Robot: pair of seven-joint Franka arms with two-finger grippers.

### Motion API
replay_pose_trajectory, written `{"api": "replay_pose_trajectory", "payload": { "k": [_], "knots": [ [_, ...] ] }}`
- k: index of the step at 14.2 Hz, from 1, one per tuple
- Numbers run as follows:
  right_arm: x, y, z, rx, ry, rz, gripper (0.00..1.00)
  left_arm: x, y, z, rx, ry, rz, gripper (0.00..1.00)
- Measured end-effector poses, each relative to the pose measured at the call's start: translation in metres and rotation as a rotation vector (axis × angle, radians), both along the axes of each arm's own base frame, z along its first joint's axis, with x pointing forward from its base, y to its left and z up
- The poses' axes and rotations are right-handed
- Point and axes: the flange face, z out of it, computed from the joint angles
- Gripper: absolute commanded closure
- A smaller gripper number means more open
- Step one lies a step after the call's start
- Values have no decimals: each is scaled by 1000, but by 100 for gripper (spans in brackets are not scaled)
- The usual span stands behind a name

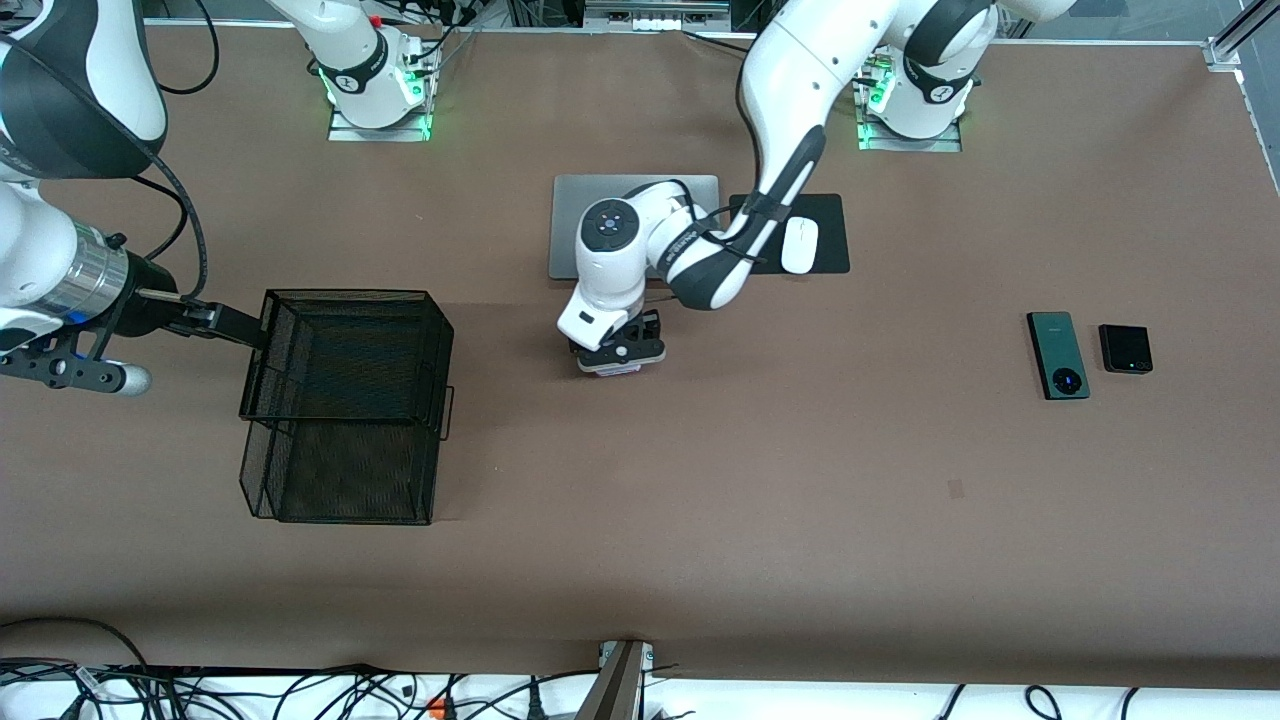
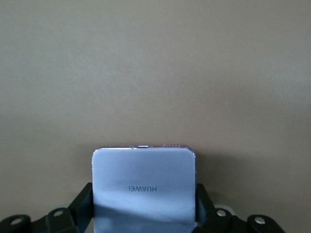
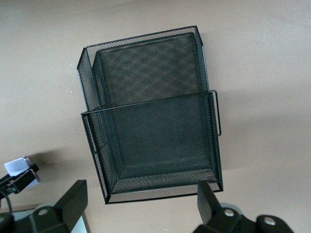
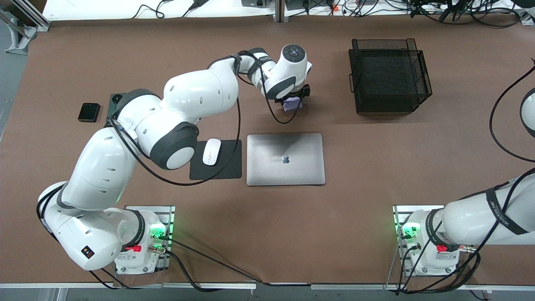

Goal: Place phones with both arms
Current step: 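Carry the white phone to mid-table with the left gripper and release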

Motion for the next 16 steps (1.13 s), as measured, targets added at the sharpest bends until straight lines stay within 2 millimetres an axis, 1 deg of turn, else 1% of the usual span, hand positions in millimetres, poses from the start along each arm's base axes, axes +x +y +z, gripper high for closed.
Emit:
{"api": "replay_pose_trajectory", "payload": {
  "k": [1, 2, 3, 4, 6, 8, 10, 11, 12, 13, 14, 15, 16],
  "knots": [
    [0, 0, 0, 1, -2, 0, 0, -2, -2, -5, 3, 1, 2, 90],
    [0, 0, 0, 1, -2, 0, 0, -2, -2, -8, 8, 0, 6, 80],
    [0, 0, 0, 1, -2, 0, 0, -1, -2, -11, 14, -4, 9, 50],
    [0, 0, 0, 1, -2, 0, 0, -1, -2, -13, 19, -8, 11, 1],
    [0, 0, 0, 1, -3, 0, 0, 0, -2, -12, 21, -14, 14, 0],
    [0, 0, 0, 1, -4, 0, 0, 6, 0, -8, 21, -29, 23, 0],
    [0, 1, 0, 0, -4, 2, 0, 15, 3, 1, 20, -44, 33, 0],
    [0, 3, 1, -2, -5, 10, 0, 22, 8, 7, 33, -48, 40, 0],
    [-1, 8, 1, -6, -6, 20, 0, 32, 19, 17, 63, -44, 42, 0],
    [-2, 18, 1, -5, -5, 36, 0, 45, 36, 30, 101, -28, 35, 0],
    [-4, 32, 1, -5, -6, 60, 0, 59, 57, 48, 133, -3, 32, 0],
    [-6, 52, 1, -7, -6, 93, 0, 76, 82, 67, 152, 16, 33, 0],
    [-11, 78, 1, -10, -9, 121, 0, 89, 109, 84, 162, 31, 33, 0]
  ]
}}
